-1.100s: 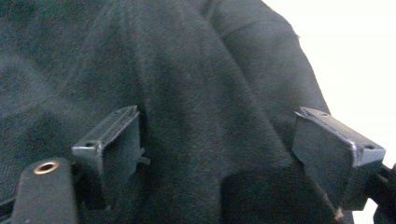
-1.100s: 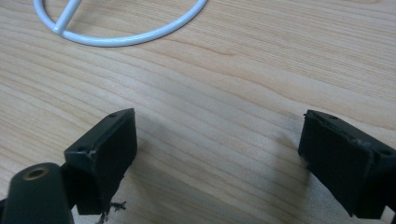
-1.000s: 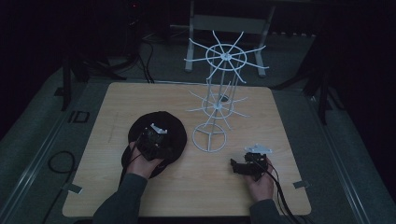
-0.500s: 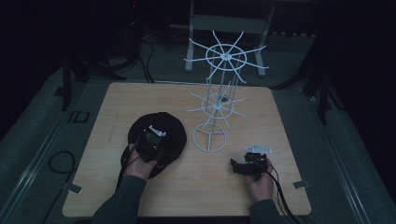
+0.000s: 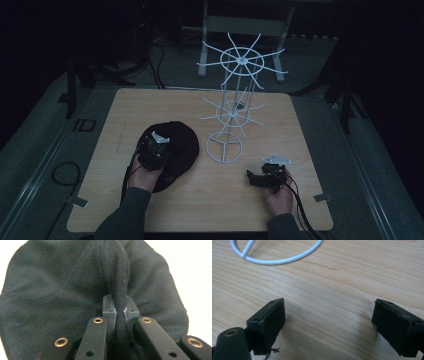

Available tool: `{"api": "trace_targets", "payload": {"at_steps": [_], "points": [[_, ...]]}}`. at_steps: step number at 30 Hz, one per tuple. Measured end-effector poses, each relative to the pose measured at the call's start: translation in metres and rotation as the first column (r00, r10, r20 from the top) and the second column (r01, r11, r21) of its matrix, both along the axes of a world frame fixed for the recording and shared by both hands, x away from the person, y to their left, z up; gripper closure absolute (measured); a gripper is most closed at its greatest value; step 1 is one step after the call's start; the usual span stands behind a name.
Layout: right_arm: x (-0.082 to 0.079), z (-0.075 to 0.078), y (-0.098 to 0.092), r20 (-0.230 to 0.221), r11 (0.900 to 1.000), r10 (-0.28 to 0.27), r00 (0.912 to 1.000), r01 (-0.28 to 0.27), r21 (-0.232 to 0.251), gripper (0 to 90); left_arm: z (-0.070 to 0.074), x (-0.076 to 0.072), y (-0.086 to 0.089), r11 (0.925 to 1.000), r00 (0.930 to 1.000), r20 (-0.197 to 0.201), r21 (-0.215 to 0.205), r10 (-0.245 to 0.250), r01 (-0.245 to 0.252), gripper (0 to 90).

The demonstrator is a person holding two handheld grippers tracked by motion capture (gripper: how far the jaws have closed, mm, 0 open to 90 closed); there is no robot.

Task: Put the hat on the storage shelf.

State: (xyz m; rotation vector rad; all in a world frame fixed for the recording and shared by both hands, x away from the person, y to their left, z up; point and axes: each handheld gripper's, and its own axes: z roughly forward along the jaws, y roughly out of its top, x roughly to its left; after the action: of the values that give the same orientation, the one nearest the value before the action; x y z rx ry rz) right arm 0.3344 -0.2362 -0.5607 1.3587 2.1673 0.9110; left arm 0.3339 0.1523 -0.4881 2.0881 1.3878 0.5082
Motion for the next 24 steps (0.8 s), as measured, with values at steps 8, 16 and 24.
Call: {"api": "trace_targets", "payload": {"at_steps": [8,16,24], "points": [[0.0,0.0,0.0,0.0,1.0,0.0,1.0,0.0,0.0,11.3,0.019,-0.004,0.02,0.996,0.9982,0.057,-0.089,0.016,-0.011,84.6],[0.0,0.0,0.0,0.0,1.0,-0.001,1.0,0.001,0.001,11.3,0.034,-0.008,0.038,0.9799,0.9955,0.094,-0.199,0.005,0.014,84.6],[0.0,0.0,0.0,0.001,1.0,0.0,1.0,0.0,0.0,11.3,0.045,-0.011,0.05,0.9482,0.9924,0.123,-0.315,-0.004,0.043,84.6]]}}
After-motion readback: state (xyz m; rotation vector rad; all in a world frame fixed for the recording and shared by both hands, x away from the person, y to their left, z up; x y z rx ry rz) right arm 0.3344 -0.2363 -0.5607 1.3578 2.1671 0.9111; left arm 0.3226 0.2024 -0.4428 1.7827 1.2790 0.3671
